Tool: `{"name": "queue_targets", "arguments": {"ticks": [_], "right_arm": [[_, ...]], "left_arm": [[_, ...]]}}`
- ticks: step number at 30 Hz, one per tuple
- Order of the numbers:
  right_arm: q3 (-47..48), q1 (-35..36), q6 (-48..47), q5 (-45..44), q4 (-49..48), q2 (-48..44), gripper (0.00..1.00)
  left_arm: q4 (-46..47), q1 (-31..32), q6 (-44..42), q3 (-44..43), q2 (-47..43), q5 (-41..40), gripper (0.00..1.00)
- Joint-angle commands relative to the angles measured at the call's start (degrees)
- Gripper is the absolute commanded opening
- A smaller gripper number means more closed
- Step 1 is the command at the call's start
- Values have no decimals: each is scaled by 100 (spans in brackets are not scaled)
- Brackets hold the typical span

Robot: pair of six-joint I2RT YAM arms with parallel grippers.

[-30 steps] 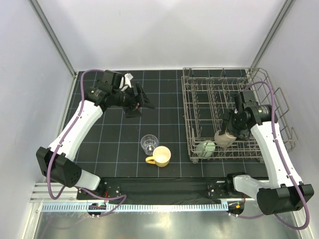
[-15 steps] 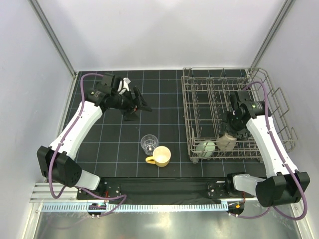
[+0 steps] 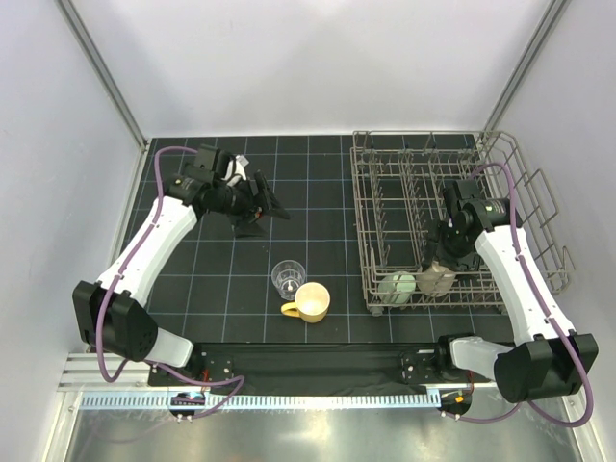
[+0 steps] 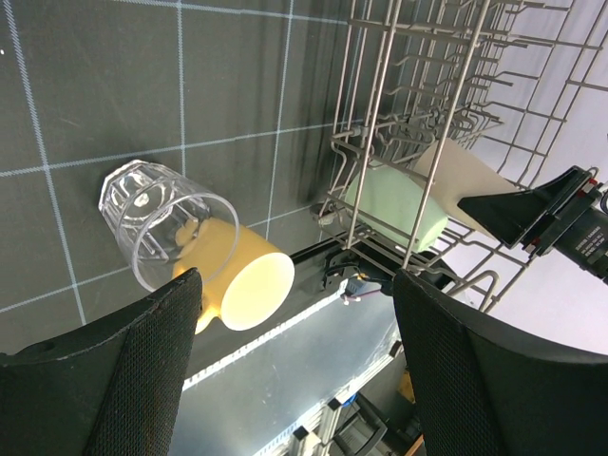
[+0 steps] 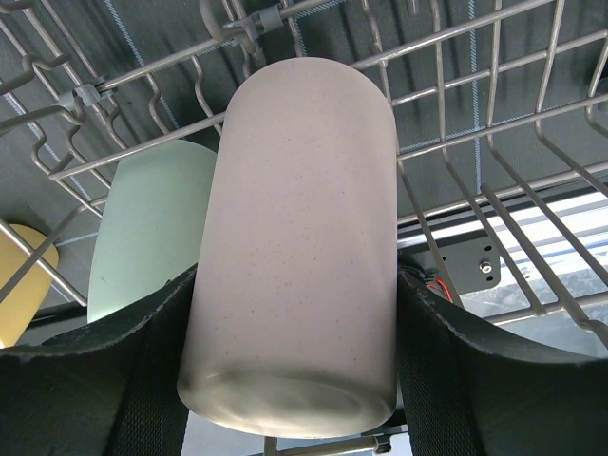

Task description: Load the cups into the dish rack

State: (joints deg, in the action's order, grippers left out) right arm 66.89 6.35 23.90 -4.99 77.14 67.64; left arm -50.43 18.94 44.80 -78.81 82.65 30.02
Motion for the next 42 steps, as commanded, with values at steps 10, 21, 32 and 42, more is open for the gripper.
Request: {"name": "queue_targets", "arguments": {"ticks": [10, 21, 32, 42], "right_arm": [[-18, -2, 1, -2, 1127, 119, 4], [-106, -20, -8, 25, 1136, -84, 4], [69, -99, 36, -63, 1136, 610, 4], [70, -116, 71, -203, 1136, 725, 4]], "left_arm": [[60, -48, -6, -197, 14, 127, 79], [613, -48, 319, 137, 40, 171, 79], [790, -48, 275, 287, 208, 180, 78], [754, -48, 144, 103, 550, 241, 79]]}}
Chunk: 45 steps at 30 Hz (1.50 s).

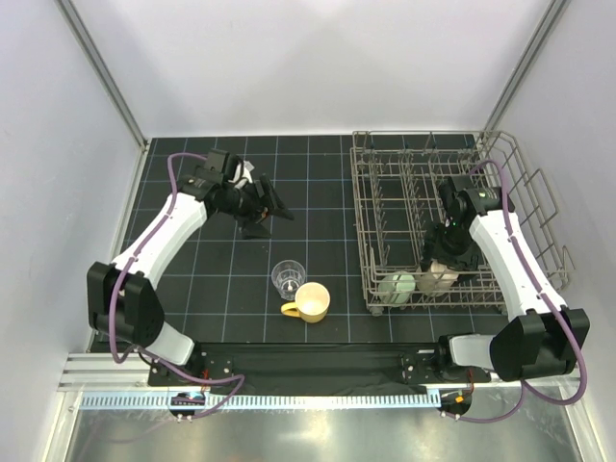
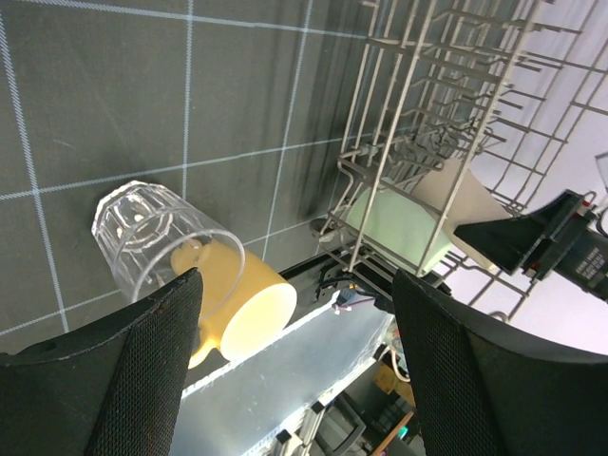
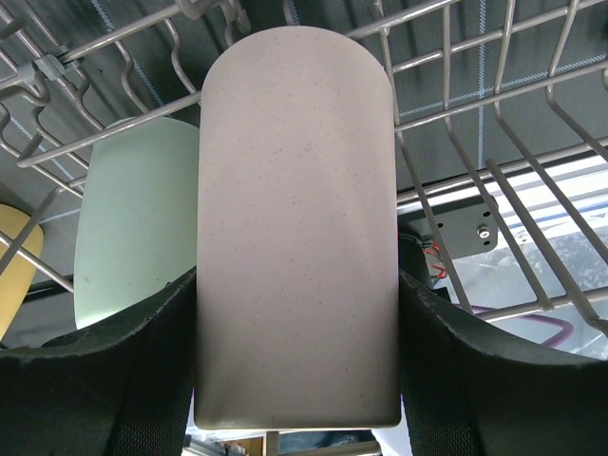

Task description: Load the cups into the dish rack

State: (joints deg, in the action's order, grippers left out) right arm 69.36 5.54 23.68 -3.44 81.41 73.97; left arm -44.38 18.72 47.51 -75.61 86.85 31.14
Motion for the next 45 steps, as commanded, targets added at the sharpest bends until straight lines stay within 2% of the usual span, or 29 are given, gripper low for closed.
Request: {"name": "queue_targets", "arguments": {"ticks": [1, 7, 16, 21, 26, 33, 38, 42, 45], "right_arm": [[-178, -53, 110, -368, 710, 65, 4], [-46, -799, -47, -44, 701, -181, 4], [-10, -809, -250, 546, 719, 126, 4], [331, -809, -303, 757, 719, 441, 4], [1087, -818, -364, 582, 719, 846, 4], [1184, -818, -390, 599, 701, 1163, 4], [1632, -818, -417, 20, 701, 1418, 4], [1879, -818, -443, -183, 710, 1366, 4], [1625, -818, -408, -341, 710, 997, 4]], "left_arm": [[175, -26, -145, -226, 157, 156, 79], [298, -26, -172, -68, 175, 253, 78], [360, -35, -364, 81, 26, 323, 78], [649, -35, -356, 608, -168, 323, 78], [913, -26, -312, 978, -353, 367, 78], [870, -26, -268, 1049, -756, 411, 78], [800, -26, -312, 1180, -994, 358, 78], [677, -35, -365, 1207, -1056, 332, 78], [650, -35, -391, 1198, -1074, 288, 79]]}}
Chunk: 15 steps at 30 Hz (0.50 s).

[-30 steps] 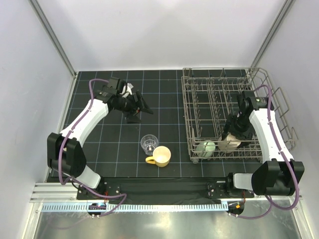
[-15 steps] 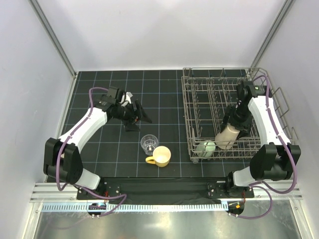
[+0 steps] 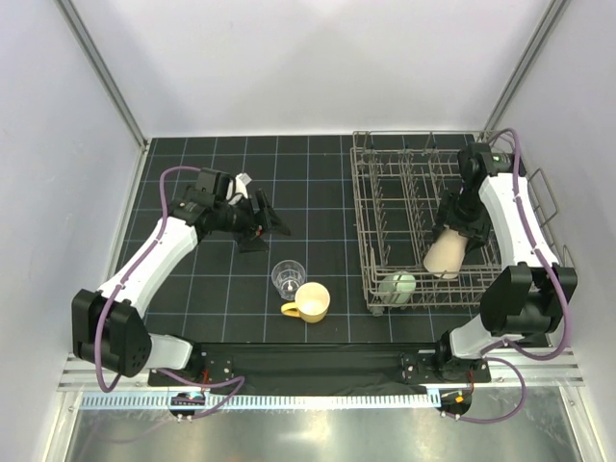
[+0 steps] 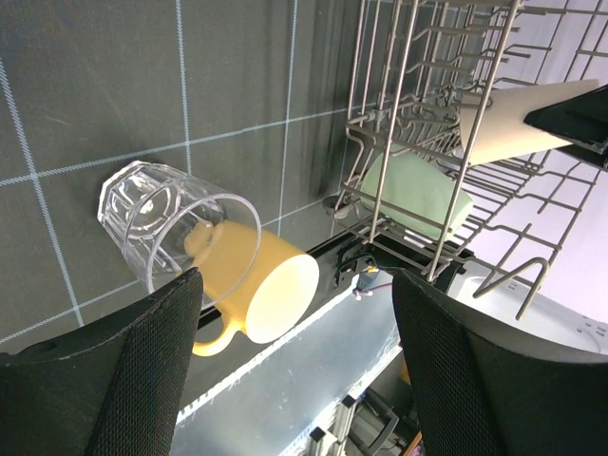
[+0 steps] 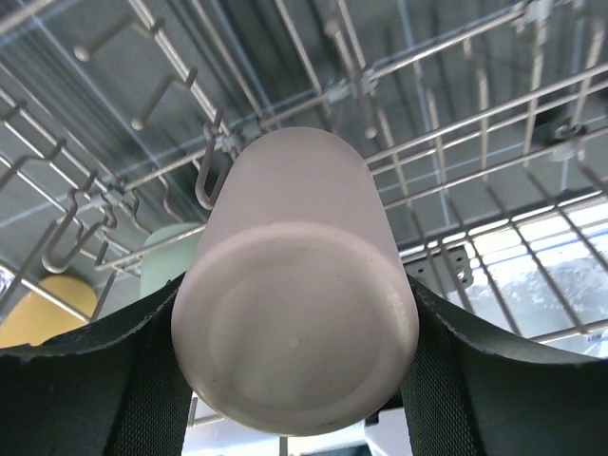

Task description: Load the cups into the dish rack

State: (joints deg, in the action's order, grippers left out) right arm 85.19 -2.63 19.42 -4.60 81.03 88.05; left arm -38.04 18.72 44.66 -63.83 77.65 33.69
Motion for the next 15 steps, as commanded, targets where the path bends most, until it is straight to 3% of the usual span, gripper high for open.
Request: {"name": "queue_targets", "arguments": {"ticks": [1, 15], "right_arm": [[-167, 0, 61, -243, 730, -507, 4], [-468, 184, 97, 249, 730, -948, 4]], "left_arm": [[16, -35, -116, 20, -145, 41, 78], [-19, -35, -230, -33, 58, 103, 78]]}}
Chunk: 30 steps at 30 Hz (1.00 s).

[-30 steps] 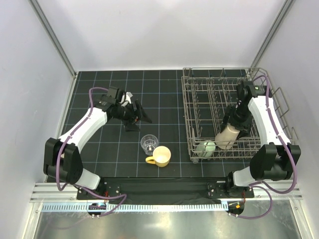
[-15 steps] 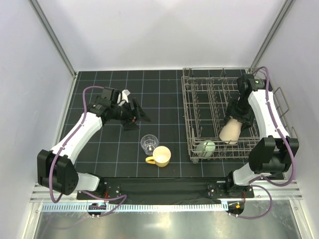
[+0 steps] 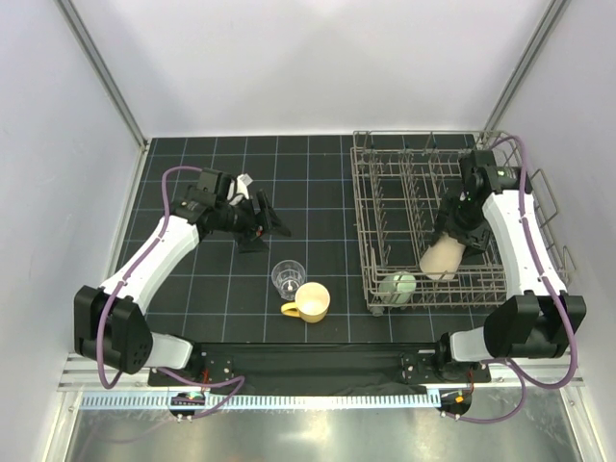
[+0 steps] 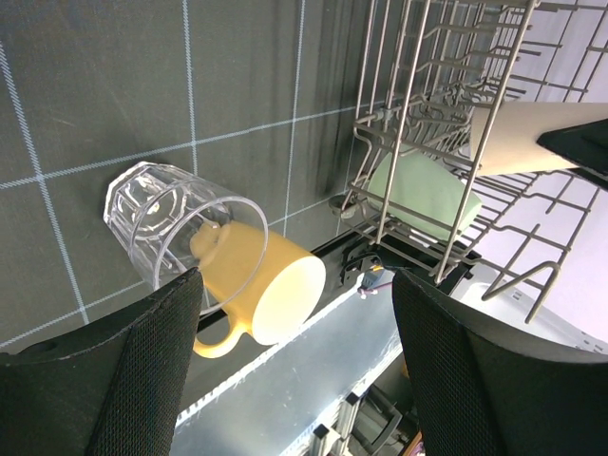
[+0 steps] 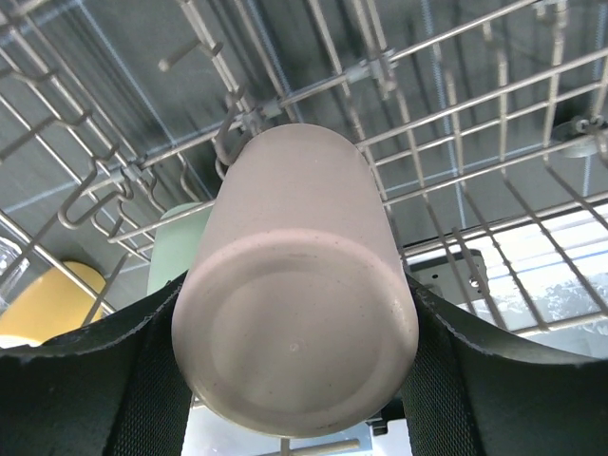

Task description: Load the cups into the dish rack

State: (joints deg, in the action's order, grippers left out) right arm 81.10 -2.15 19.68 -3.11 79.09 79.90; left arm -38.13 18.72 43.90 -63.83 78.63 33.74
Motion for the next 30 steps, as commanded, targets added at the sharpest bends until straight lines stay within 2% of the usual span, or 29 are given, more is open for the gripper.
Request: {"name": "queue_targets", "arguments": {"ticks": [1, 11, 30], "right_arm": [[-181, 214, 123, 66, 933, -141, 4], [-797, 215, 387, -374, 942, -642, 4], [-955, 215, 238, -5, 950, -1161, 4]], "left_arm": [[-28, -26, -162, -7, -67, 89, 78], [-142, -26, -224, 55, -102, 36, 78], [-177, -35, -224, 126, -32, 54, 78]]}}
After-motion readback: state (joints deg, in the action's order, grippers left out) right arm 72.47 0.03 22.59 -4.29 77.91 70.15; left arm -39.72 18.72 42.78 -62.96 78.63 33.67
